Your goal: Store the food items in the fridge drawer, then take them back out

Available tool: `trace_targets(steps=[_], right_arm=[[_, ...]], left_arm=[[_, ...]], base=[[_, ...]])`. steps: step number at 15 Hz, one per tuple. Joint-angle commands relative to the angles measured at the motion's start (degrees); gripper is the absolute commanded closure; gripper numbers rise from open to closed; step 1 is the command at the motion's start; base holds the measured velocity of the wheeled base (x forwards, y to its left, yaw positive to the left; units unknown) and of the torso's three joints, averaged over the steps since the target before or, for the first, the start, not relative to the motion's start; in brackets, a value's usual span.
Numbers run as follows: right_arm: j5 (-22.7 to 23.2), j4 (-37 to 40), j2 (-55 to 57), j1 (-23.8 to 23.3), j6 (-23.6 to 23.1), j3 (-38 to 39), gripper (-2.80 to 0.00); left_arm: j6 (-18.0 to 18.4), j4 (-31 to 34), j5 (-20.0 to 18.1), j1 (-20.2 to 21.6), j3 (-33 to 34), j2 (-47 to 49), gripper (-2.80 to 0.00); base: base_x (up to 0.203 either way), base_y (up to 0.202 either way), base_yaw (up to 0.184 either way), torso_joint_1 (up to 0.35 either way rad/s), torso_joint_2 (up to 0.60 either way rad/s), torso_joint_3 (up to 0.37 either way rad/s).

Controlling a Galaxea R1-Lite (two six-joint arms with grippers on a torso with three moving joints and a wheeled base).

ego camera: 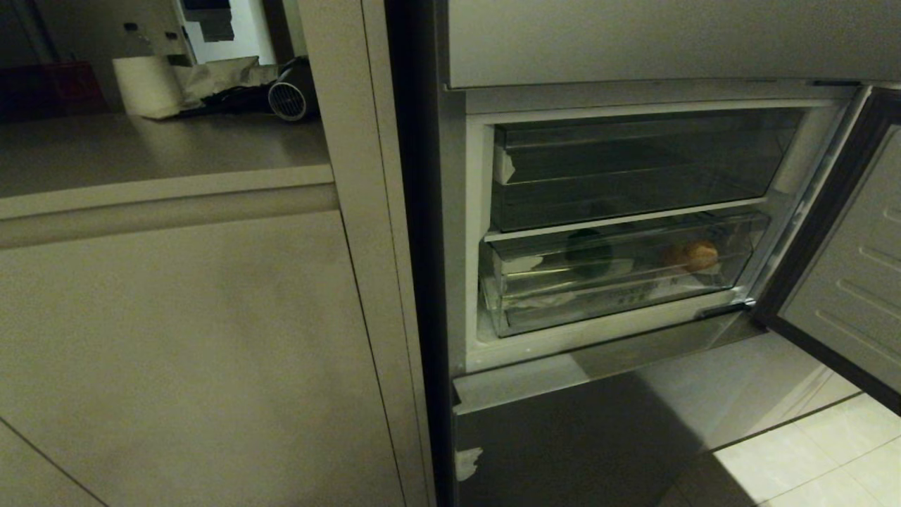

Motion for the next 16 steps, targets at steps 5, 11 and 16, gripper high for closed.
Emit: trace_targets(steps=[5, 11, 16], right_arm=[[-2.1, 2.1, -20.8, -3.1, -5.8, 9.1, 0.00], [-3.0, 2.0, -20.8, -3.1, -3.0, 9.1, 0.00], [-3.0, 2.0, -20.8, -3.1, -3.0, 9.1, 0.00]], left_arm=[[0.0, 0.0, 0.0, 0.0, 0.0, 0.0, 0.00], [0.0, 0.0, 0.0, 0.0, 0.0, 0.0, 0.00], [0.0, 0.0, 0.0, 0.0, 0.0, 0.0, 0.00]], base=[[0.000, 0.000, 0.000, 0.000, 0.00, 0.000], [0.000, 0.000, 0.000, 0.000, 0.00, 0.000], [0.000, 0.000, 0.000, 0.000, 0.00, 0.000]])
